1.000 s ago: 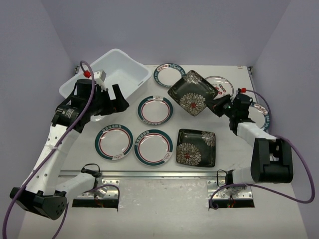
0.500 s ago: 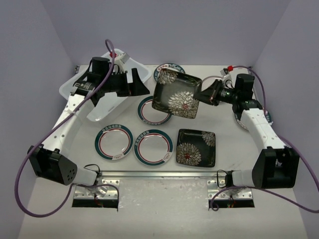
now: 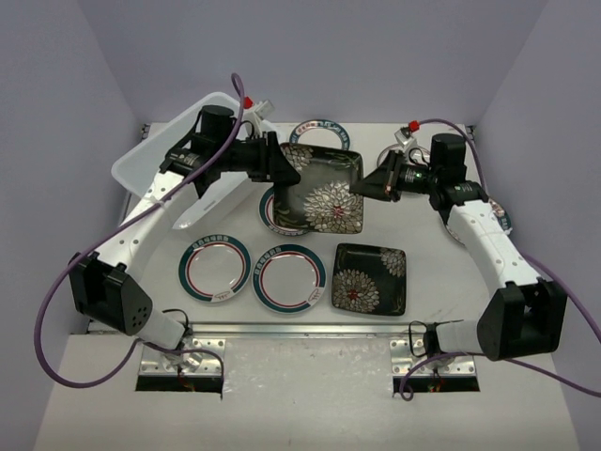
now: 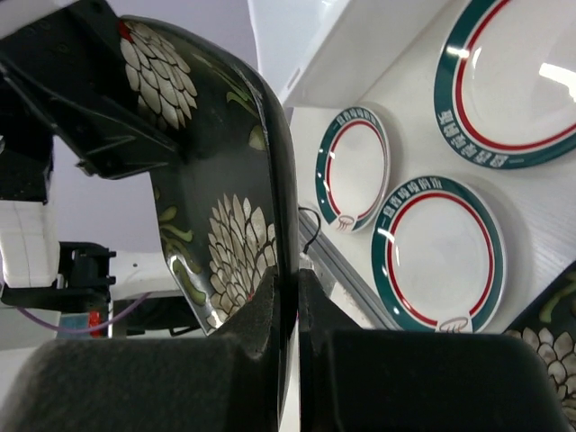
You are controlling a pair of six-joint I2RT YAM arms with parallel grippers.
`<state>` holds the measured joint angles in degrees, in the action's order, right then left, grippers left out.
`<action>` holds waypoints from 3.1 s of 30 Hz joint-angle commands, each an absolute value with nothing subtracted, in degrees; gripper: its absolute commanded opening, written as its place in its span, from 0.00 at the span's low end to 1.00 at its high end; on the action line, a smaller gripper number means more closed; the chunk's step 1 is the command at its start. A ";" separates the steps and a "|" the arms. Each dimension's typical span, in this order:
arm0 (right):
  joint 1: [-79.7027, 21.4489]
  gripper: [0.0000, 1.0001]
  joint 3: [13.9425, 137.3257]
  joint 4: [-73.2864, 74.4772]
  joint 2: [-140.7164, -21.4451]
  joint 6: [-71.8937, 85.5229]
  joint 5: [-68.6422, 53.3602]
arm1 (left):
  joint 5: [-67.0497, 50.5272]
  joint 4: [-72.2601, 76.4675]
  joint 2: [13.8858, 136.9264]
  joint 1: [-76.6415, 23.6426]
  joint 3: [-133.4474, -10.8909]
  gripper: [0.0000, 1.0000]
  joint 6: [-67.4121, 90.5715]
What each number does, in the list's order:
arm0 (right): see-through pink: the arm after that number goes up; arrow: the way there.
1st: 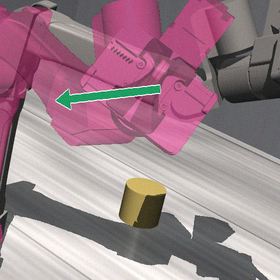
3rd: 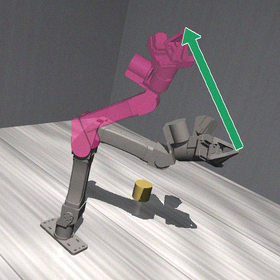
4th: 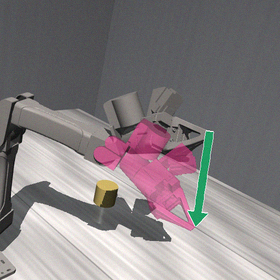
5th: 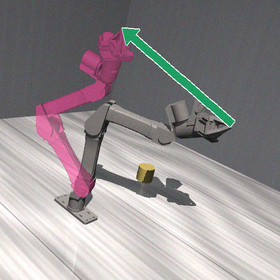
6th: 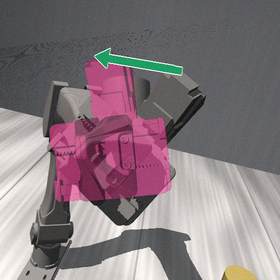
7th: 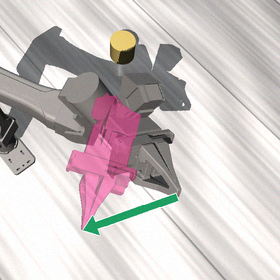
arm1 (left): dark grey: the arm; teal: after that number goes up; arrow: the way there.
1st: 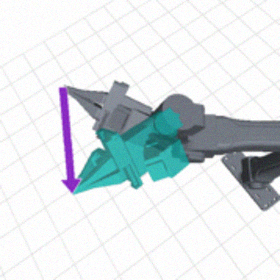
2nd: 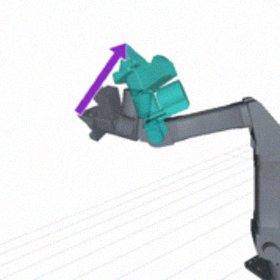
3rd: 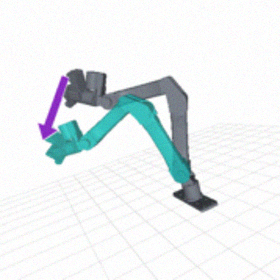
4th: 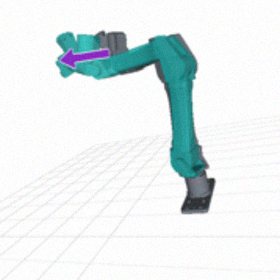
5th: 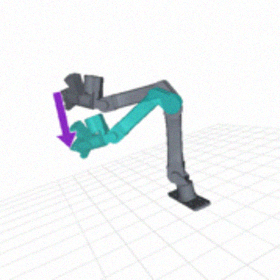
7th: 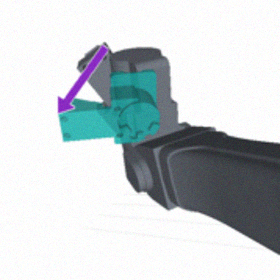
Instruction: Place the plates into the plastic bin on the countertop
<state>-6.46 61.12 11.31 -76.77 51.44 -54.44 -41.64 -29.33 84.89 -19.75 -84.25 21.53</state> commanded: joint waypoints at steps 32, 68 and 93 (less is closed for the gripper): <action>2.64 0.99 59.85 31.58 -62.26 39.53 -34.15 | -15.66 -17.77 98.44 17.33 -93.75 0.00 54.61; 2.64 0.99 55.27 51.69 -61.87 32.24 -12.89 | -6.93 -47.04 131.67 8.17 -124.71 1.00 51.15; 2.64 0.94 39.36 36.36 -79.07 24.76 -16.64 | -7.55 -30.86 72.52 5.12 -71.69 1.00 38.18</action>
<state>2.79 43.01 43.45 -76.80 24.67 -11.17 -7.80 -34.85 81.10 4.65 -89.33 39.76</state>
